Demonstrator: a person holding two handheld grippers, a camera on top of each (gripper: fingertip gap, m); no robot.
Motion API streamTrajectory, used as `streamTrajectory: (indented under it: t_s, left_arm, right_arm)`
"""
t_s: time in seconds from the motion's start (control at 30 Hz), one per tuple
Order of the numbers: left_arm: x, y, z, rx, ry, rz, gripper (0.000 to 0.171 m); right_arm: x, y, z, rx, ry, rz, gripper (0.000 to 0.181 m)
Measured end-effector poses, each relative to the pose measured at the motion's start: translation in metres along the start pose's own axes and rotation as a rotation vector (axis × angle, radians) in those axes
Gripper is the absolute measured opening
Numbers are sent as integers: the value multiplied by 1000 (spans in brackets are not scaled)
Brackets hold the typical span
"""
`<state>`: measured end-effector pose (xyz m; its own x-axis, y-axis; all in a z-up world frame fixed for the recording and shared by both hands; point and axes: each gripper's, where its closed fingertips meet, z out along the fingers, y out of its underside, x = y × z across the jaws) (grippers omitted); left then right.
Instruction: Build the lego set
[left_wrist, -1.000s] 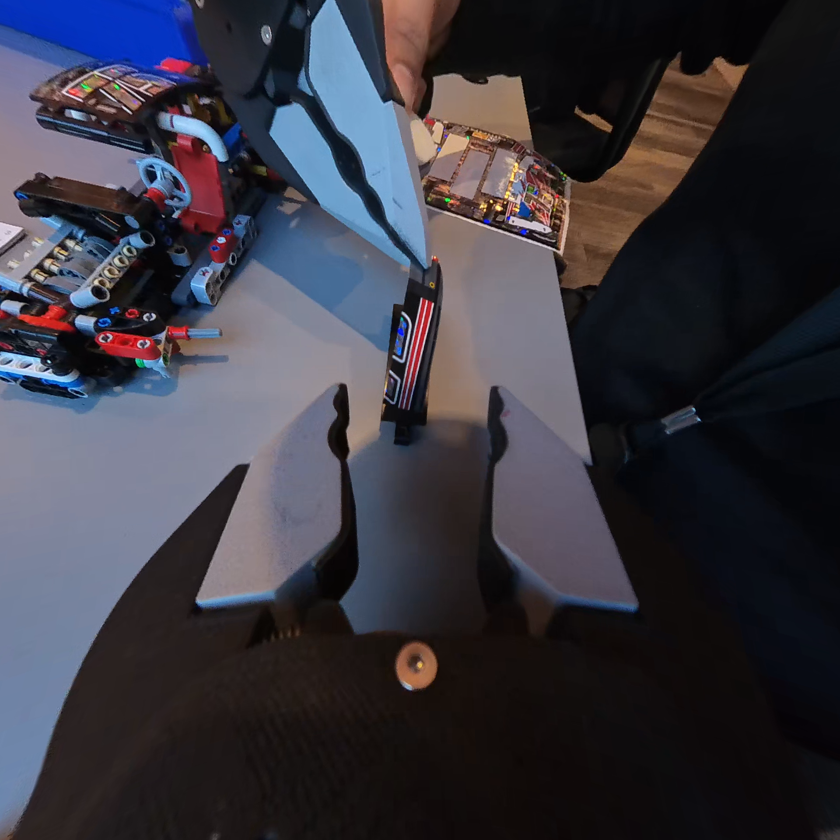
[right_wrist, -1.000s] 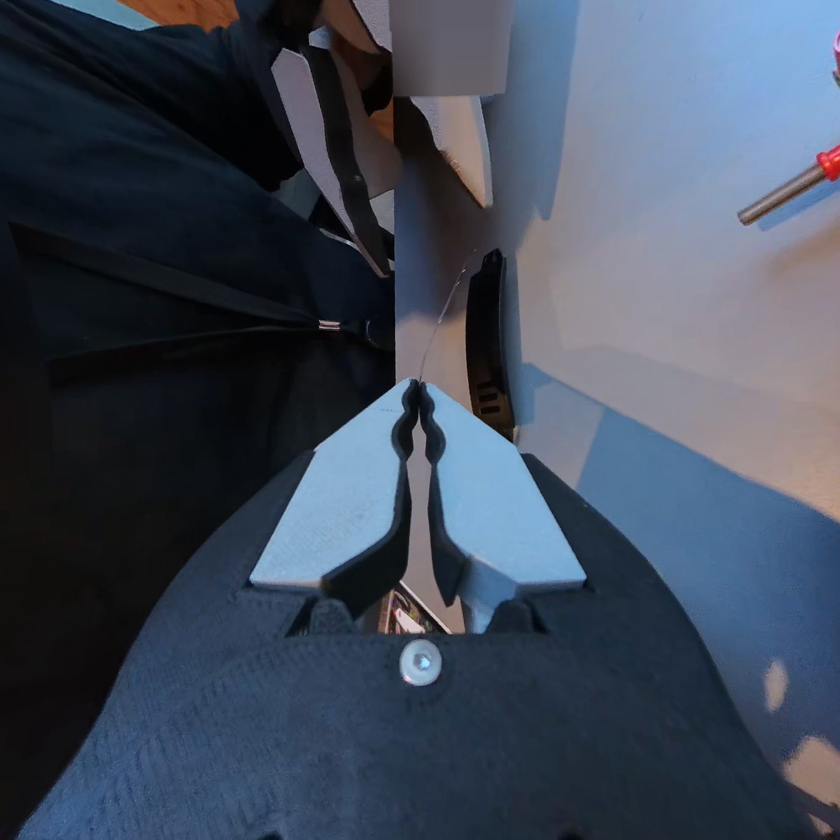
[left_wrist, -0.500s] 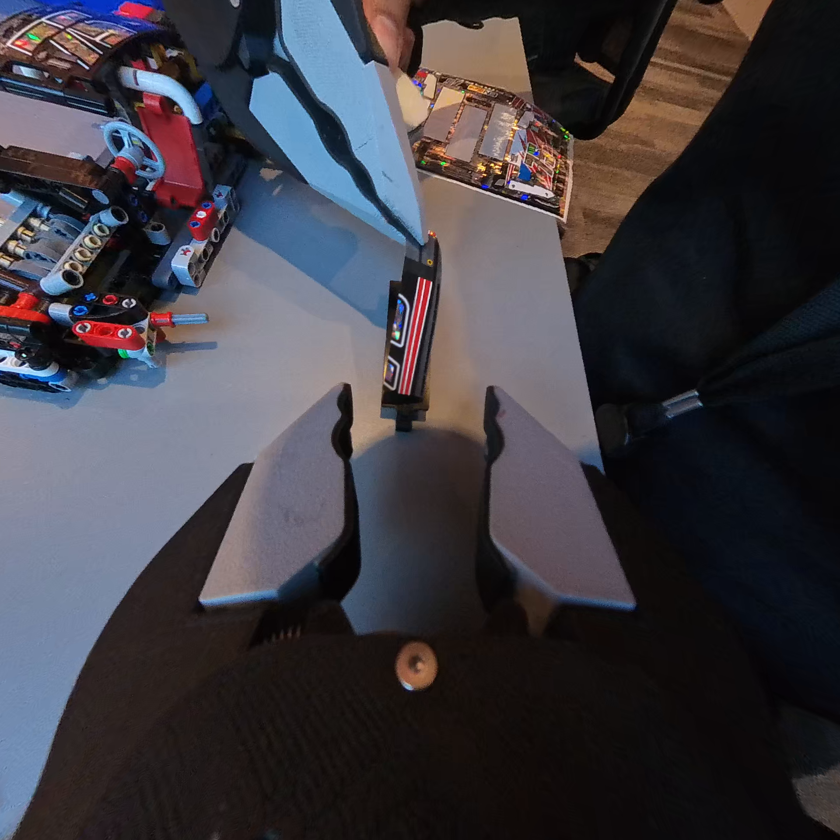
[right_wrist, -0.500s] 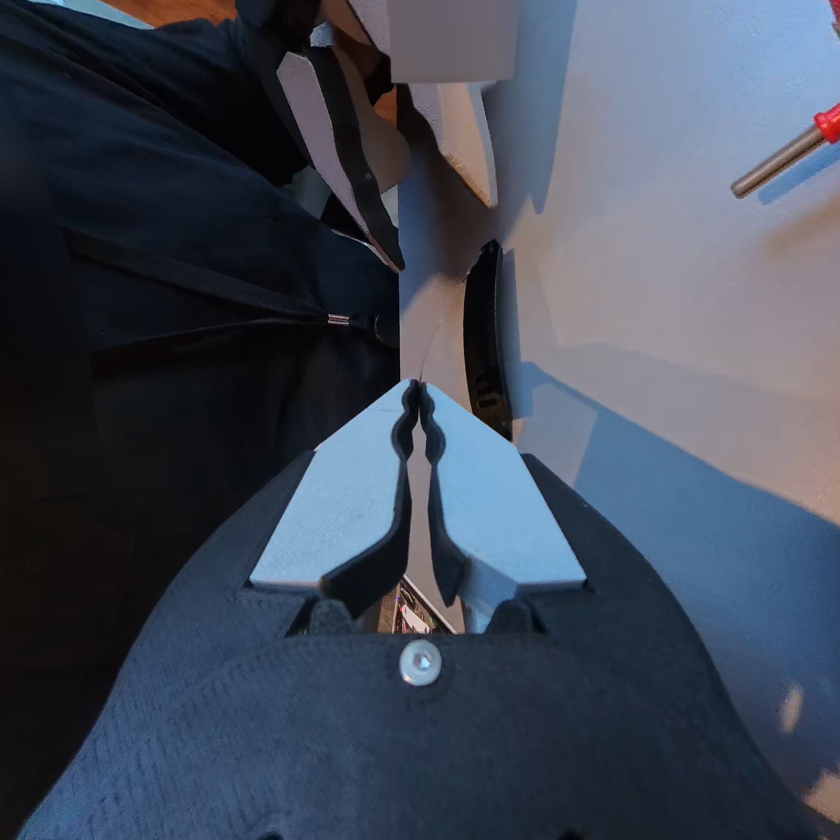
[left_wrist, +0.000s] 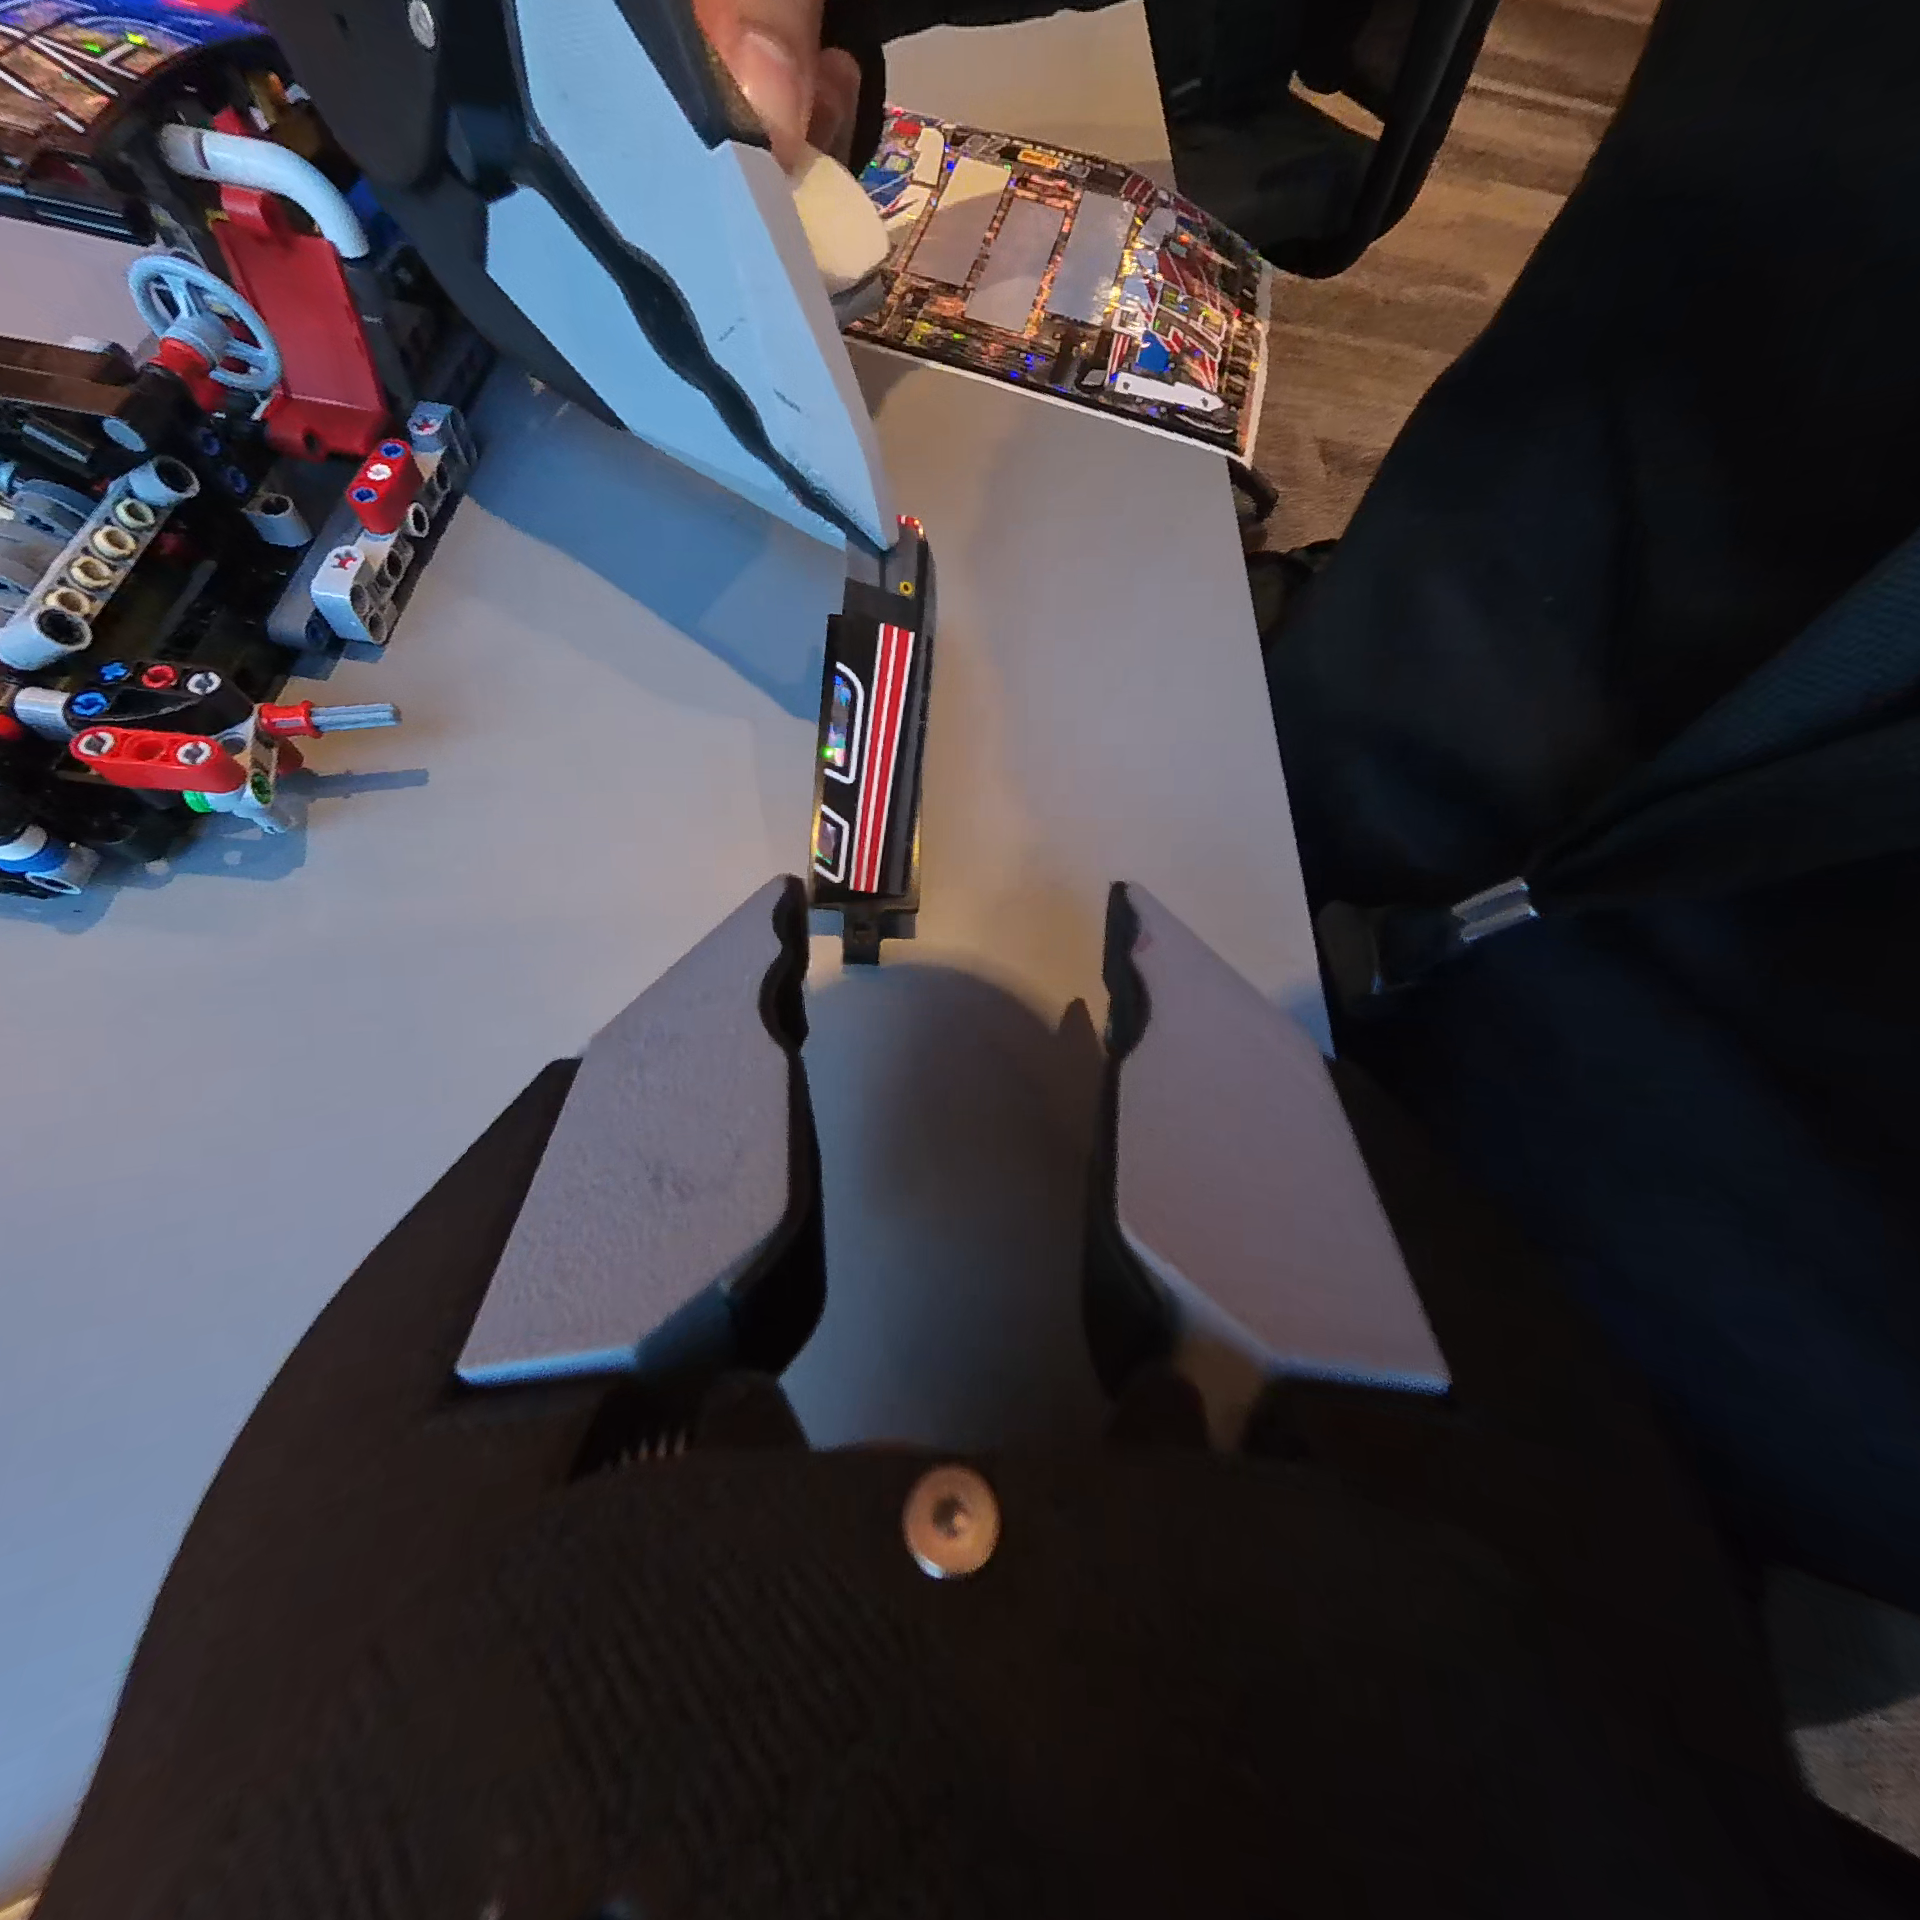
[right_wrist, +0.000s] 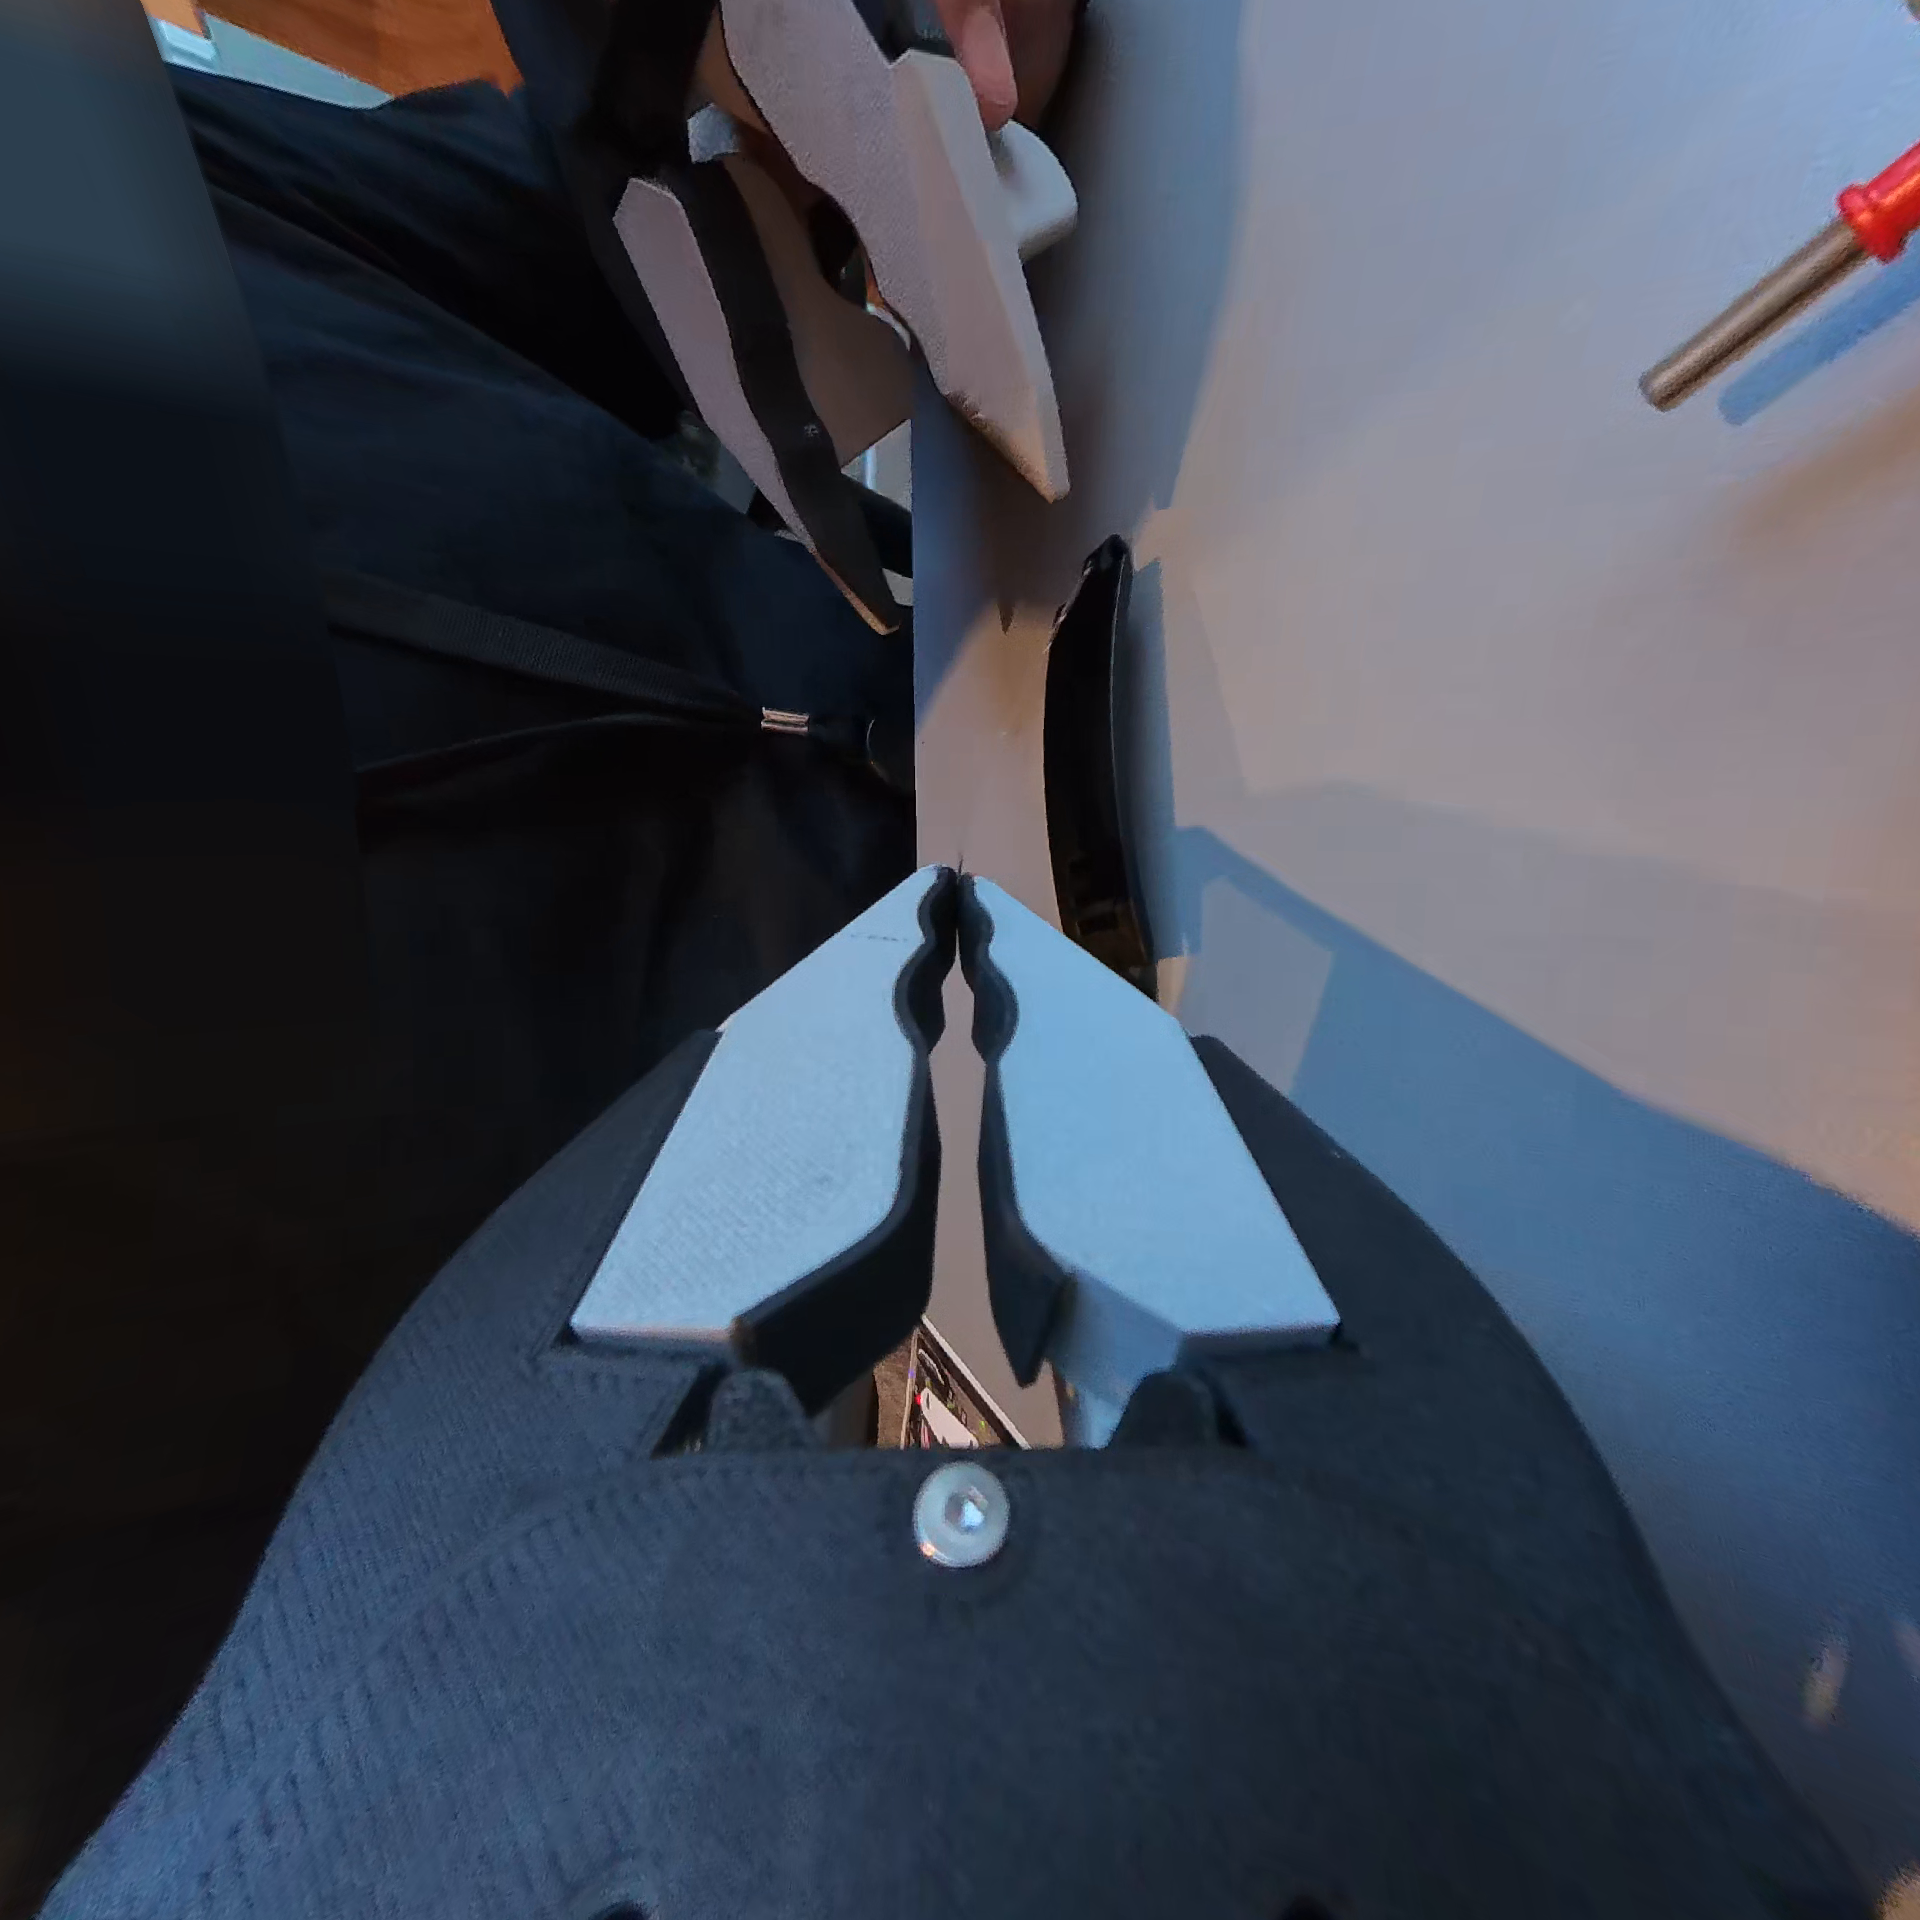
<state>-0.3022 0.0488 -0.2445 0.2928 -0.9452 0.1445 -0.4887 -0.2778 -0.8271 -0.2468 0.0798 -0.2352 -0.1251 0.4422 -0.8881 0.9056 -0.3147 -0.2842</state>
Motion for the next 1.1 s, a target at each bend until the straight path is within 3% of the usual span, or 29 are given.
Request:
streamTrajectory:
  t_s: [1.1]
  left_arm:
    - [7, 2, -1, 4, 22, -15, 56]
  right_arm:
    - [-8, -1, 4, -6, 6, -9, 0]
